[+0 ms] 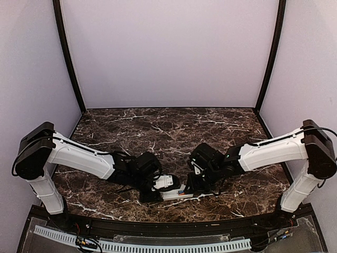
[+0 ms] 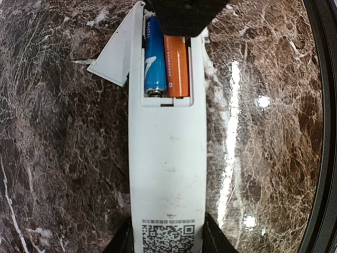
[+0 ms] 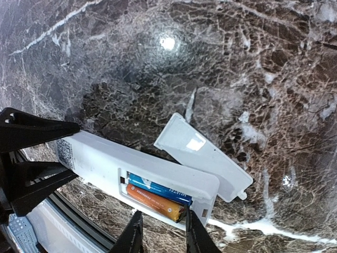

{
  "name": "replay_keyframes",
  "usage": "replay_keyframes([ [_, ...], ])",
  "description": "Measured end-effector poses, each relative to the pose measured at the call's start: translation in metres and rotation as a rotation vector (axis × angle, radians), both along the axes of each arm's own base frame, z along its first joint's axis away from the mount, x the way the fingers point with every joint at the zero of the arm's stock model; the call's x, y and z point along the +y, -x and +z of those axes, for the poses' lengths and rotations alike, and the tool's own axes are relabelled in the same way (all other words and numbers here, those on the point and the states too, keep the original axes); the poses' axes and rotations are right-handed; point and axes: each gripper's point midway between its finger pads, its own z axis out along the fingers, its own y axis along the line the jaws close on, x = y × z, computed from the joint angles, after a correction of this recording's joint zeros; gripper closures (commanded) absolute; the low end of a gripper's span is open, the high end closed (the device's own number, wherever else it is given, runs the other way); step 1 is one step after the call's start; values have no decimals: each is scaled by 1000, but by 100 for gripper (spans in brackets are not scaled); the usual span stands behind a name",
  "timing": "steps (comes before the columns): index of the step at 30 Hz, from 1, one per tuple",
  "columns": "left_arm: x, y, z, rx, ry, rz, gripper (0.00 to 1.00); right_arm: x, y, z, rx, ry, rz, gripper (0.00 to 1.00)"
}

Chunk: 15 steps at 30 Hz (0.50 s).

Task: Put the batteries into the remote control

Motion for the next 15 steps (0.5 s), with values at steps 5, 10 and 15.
replay_keyframes([
  [5, 0, 0, 0, -2, -1, -1, 95, 4, 3, -3, 8, 7, 13, 75],
  [10, 0, 0, 0, -3, -2, -1, 96, 4, 3, -3, 6, 6, 18, 75],
  [15, 0, 0, 0, -4, -2, -1, 96, 5, 5, -2, -8, 8, 49, 75],
])
